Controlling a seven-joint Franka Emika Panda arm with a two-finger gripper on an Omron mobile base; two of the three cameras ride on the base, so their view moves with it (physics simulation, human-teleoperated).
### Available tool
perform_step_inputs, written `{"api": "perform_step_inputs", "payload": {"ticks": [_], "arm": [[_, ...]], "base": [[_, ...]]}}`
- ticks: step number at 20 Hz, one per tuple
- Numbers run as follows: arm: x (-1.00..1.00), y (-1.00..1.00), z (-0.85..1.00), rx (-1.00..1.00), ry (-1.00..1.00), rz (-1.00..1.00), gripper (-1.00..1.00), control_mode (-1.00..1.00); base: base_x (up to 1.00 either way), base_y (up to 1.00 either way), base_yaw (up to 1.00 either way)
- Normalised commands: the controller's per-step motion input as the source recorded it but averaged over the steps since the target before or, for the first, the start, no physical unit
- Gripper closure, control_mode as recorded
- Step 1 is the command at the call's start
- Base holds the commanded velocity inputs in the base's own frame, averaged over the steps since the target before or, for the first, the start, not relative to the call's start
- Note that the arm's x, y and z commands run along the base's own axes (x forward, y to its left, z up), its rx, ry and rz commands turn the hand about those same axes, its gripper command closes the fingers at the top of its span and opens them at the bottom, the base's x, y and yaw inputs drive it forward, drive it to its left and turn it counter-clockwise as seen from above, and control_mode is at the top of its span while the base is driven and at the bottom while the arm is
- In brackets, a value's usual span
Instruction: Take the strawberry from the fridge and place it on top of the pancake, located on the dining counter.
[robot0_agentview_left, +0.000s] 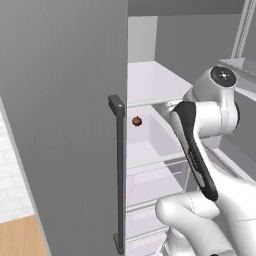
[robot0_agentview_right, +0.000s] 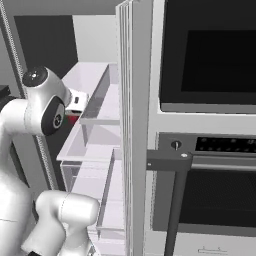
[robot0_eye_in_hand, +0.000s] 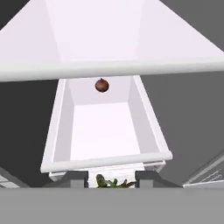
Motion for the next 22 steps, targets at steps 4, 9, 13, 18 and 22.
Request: {"api": "perform_step_inputs", "payload": {"ticks": [4, 9, 13, 18, 22], "arm": [[-0.89, -0.04, -0.64, 0.00, 0.00, 0.00, 1.00, -1.00], [-0.47, 0.00, -0.50, 0.00, 0.02, 0.00, 1.00, -1.00], [-0.08, 0.00, -0.25, -0.06, 0.05, 0.00, 1.00, -1.00], [0.00, 0.00, -0.08, -0.01, 0.01, 0.00, 1.00, -1.00], [0.00, 0.00, 0.00, 0.00, 0.00, 0.00, 1.00, -1.00]], "base": [[0.00, 0.00, 0.00], [0.00, 0.00, 0.00], [0.00, 0.00, 0.00], [0.00, 0.00, 0.00], [0.00, 0.00, 0.00]]}}
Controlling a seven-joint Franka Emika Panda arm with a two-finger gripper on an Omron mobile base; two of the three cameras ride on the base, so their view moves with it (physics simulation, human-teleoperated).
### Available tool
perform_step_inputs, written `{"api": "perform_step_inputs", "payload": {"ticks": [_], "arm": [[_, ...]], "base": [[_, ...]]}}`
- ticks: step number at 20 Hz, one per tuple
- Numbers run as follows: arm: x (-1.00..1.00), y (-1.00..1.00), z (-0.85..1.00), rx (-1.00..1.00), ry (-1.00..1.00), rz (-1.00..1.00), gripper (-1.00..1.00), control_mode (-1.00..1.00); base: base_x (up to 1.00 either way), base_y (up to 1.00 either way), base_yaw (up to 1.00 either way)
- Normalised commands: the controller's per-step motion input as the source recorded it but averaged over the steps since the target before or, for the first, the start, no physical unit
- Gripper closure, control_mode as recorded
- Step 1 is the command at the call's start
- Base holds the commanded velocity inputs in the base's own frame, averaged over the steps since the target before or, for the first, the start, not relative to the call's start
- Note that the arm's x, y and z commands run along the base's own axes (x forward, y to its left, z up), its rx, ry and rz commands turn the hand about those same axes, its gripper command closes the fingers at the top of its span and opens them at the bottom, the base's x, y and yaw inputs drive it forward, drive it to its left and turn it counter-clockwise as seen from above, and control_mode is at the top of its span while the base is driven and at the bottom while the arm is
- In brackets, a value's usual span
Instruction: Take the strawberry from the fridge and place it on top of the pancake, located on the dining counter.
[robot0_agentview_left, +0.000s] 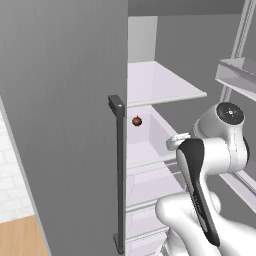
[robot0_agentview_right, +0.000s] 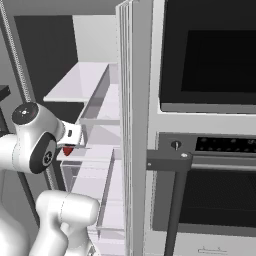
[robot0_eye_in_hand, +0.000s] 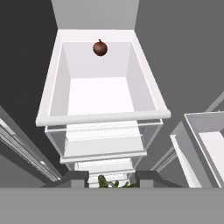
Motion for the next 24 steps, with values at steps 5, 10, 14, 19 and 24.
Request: {"api": "perform_step_inputs", "payload": {"ticks": [5, 10, 14, 19, 24], "arm": [[0.00, 0.00, 0.00, 0.00, 0.00, 0.00, 1.00, -1.00], [-0.16, 0.00, -0.01, 0.00, 0.00, 0.00, 1.00, 1.00], [0.00, 0.00, 0.00, 0.00, 0.00, 0.00, 1.00, 1.00], [0.00, 0.00, 0.00, 0.00, 0.00, 0.00, 1.00, 1.00], [0.00, 0.00, 0.00, 0.00, 0.00, 0.00, 1.00, 1.00]], "base": [[0.00, 0.00, 0.00], [-0.30, 0.00, -0.01], [-0.83, 0.12, -0.21], [-0.85, 0.32, -0.41], [-0.77, 0.00, -0.73]]}}
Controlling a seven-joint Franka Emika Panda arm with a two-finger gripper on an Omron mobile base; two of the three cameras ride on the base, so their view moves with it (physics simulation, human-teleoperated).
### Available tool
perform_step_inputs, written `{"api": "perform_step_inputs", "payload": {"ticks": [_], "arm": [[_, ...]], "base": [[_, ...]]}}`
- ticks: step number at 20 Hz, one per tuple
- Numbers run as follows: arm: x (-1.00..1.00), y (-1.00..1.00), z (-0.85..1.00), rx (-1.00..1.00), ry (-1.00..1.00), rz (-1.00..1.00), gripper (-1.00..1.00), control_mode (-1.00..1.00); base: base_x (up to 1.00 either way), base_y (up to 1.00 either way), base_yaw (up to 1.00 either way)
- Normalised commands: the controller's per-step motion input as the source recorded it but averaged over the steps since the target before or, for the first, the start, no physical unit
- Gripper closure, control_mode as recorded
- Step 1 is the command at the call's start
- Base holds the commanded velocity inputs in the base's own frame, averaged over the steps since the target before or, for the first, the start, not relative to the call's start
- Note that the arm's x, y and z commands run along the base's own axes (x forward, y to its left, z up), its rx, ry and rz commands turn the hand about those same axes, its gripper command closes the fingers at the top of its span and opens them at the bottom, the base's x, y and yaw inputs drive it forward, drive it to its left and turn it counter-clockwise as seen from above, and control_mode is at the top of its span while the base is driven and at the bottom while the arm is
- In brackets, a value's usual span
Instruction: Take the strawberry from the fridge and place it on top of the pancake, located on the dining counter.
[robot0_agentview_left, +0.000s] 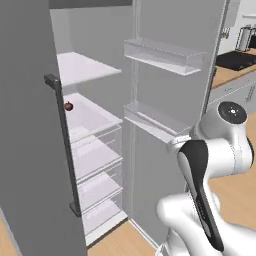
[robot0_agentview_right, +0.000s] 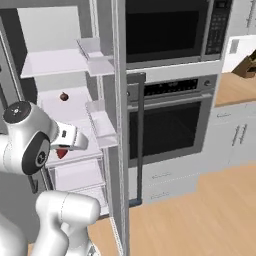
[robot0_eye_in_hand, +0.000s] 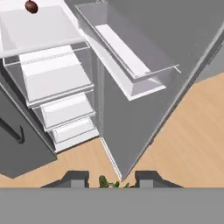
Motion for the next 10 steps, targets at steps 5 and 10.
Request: {"api": "perform_step_inputs", "payload": {"ticks": [5, 10], "arm": [[0.00, 0.00, 0.00, 0.00, 0.00, 0.00, 1.00, 1.00], [0.00, 0.00, 0.00, 0.00, 0.00, 0.00, 1.00, 1.00]], "base": [[-0.64, -0.05, -0.76], [-0.35, -0.31, -0.76]]}}
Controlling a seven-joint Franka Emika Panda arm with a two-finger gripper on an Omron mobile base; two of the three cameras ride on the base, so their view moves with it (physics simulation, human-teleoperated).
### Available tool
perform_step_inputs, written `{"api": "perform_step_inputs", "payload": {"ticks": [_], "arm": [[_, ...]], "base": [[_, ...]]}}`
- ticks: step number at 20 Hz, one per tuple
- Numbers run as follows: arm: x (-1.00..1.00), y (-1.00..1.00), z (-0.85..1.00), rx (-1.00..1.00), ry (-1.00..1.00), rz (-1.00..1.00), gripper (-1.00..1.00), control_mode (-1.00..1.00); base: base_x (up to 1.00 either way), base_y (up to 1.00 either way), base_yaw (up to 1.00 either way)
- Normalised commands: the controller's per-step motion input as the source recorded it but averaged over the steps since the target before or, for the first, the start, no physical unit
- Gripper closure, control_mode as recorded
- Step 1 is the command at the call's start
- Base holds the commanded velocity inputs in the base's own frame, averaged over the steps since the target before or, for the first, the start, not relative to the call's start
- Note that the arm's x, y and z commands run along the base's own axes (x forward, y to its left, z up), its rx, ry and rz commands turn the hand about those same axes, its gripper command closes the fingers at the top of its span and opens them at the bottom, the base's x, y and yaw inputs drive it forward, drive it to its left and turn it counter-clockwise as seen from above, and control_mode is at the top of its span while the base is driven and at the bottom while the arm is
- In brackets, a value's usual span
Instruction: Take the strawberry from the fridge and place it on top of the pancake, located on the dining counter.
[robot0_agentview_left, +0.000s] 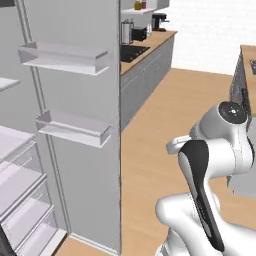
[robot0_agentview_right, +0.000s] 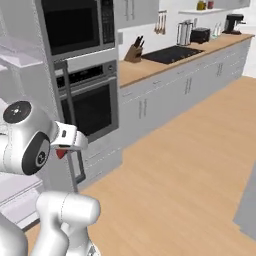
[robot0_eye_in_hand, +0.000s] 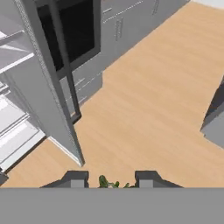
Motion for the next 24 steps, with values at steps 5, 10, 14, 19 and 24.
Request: {"api": "perform_step_inputs", "payload": {"ticks": [5, 10, 14, 19, 24], "arm": [[0.00, 0.00, 0.00, 0.00, 0.00, 0.00, 1.00, 1.00], [0.00, 0.00, 0.00, 0.00, 0.00, 0.00, 1.00, 1.00], [0.00, 0.00, 0.00, 0.00, 0.00, 0.00, 1.00, 1.00], [0.00, 0.00, 0.00, 0.00, 0.00, 0.00, 1.00, 1.00], [0.00, 0.00, 0.00, 0.00, 0.00, 0.00, 1.00, 1.00]], "base": [[-0.10, -0.48, -0.77], [0.00, -0.96, -0.63], [0.46, -1.00, -0.35], [0.84, -1.00, -0.12], [0.43, -1.00, -0.09]]}}
